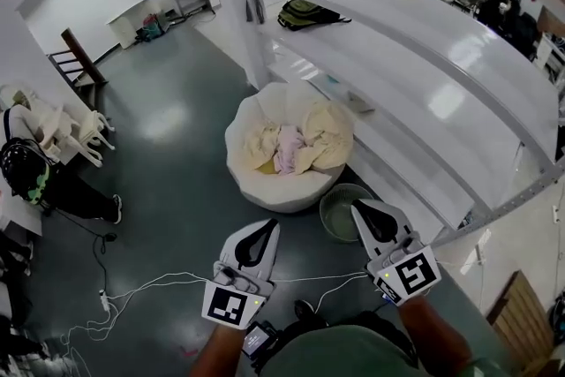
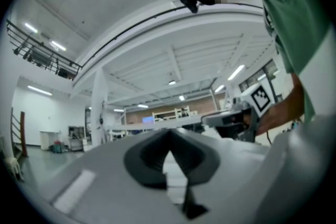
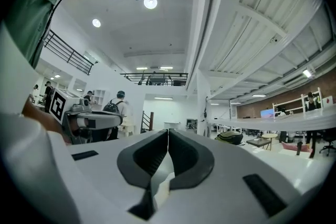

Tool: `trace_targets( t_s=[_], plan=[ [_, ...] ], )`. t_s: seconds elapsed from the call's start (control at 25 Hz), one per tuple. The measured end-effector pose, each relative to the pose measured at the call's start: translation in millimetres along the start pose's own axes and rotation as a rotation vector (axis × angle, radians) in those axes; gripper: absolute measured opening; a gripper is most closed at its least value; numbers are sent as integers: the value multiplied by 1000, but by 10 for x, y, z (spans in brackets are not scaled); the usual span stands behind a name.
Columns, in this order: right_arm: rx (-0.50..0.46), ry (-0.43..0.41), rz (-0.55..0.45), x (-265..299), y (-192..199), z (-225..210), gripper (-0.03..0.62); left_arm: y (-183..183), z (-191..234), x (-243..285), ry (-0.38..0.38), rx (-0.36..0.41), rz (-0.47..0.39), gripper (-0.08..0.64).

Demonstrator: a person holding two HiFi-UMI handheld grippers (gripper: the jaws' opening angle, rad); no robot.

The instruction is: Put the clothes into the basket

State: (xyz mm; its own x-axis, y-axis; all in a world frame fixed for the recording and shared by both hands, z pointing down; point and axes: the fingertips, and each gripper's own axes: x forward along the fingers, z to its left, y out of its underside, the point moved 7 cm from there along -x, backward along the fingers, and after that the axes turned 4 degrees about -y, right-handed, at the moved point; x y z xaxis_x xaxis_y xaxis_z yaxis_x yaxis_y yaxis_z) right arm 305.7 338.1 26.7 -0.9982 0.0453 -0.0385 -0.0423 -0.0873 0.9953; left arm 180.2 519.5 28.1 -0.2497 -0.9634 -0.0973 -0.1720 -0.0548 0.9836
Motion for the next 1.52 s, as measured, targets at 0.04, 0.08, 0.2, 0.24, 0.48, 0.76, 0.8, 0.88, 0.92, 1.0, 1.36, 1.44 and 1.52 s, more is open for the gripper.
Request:
trace_targets(
  t_s=[0.04,0.08,0.2,0.24,0.48,0.76,0.8,0.88,0.92,1.0,1.36,1.44,1.52],
  plan=[
    [-3,7,2,68,0,26,6,15,88,3,5,-3,-5,0],
    [-4,13,4,132,4,47,6,32,171,14,9,-5,-12,0],
    [-4,21,17,319,14,73,6,82,390,91,20,-9,-24,0],
    [-6,21,22,376,14,63,6,102,445,127,24,-12,-23,0],
    [8,26,46,663,102,-213,6,341,660,452,49,-44,-6,0],
    [46,6,46,1142,316,-626,6,526,981,1007,43,-40,50,0],
    [44,2,41,1210,334,-710,6,548,1025,1103,39,-36,50,0],
    [45,-3,29,1331,388,-908,6,618,1099,1317,38,-16,62,0],
    [50,-6,26,1382,428,-1012,6,650,1128,1423,37,-5,71,0],
    [61,-14,21,1485,497,-1227,6,659,1186,1636,28,10,83,0],
    [82,-10,12,1857,627,-1907,6,767,1328,2337,39,32,103,0],
    [85,1,17,1947,663,-2011,6,823,1408,2490,53,20,95,0],
    [86,18,24,2061,712,-2109,6,917,1513,2660,73,5,92,0]
  ],
)
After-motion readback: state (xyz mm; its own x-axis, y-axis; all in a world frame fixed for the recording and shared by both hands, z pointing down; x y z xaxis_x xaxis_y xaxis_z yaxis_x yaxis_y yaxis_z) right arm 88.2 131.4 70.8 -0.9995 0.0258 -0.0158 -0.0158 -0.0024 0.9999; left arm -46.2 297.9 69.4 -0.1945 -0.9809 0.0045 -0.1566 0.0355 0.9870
